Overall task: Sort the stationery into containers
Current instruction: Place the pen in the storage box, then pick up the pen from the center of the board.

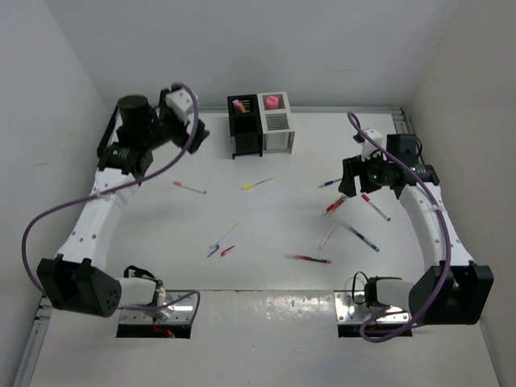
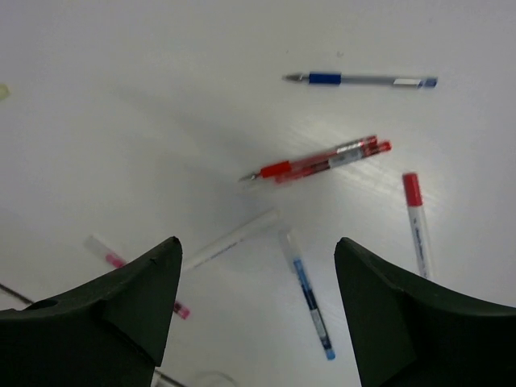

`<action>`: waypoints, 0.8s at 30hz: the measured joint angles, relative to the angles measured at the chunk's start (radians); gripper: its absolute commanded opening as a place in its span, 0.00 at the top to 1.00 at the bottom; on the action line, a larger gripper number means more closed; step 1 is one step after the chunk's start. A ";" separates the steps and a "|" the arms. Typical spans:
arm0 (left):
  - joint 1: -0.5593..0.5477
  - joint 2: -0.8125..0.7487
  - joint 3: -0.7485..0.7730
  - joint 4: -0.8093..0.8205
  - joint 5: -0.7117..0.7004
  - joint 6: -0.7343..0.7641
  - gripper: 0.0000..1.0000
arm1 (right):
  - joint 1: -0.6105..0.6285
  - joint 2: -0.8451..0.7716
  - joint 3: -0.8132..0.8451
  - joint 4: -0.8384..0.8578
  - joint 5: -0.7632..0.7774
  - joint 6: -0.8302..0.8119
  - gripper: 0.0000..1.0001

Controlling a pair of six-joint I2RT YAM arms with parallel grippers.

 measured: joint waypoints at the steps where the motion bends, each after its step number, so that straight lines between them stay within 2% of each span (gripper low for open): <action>1: 0.000 -0.045 -0.076 -0.023 -0.005 0.034 0.16 | 0.003 -0.011 -0.023 -0.007 0.000 -0.009 0.25; 3: 0.000 -0.072 -0.172 -0.101 -0.012 0.116 0.17 | 0.009 -0.034 -0.063 -0.042 0.002 -0.029 0.26; 4: 0.003 -0.051 -0.196 -0.150 -0.021 0.171 0.23 | 0.012 -0.045 -0.075 -0.058 0.001 -0.040 0.26; 8: 0.023 0.079 -0.208 -0.294 -0.071 0.343 0.32 | 0.051 -0.074 -0.089 -0.091 0.009 -0.077 0.26; 14: 0.050 0.323 -0.083 -0.433 -0.153 0.599 0.34 | 0.077 -0.077 -0.089 -0.094 0.008 -0.095 0.26; 20: 0.063 0.482 0.016 -0.436 -0.203 0.817 0.37 | 0.085 -0.046 -0.080 -0.114 0.005 -0.112 0.27; 24: 0.110 0.591 0.097 -0.489 -0.192 0.966 0.37 | 0.103 -0.004 -0.036 -0.135 -0.005 -0.125 0.27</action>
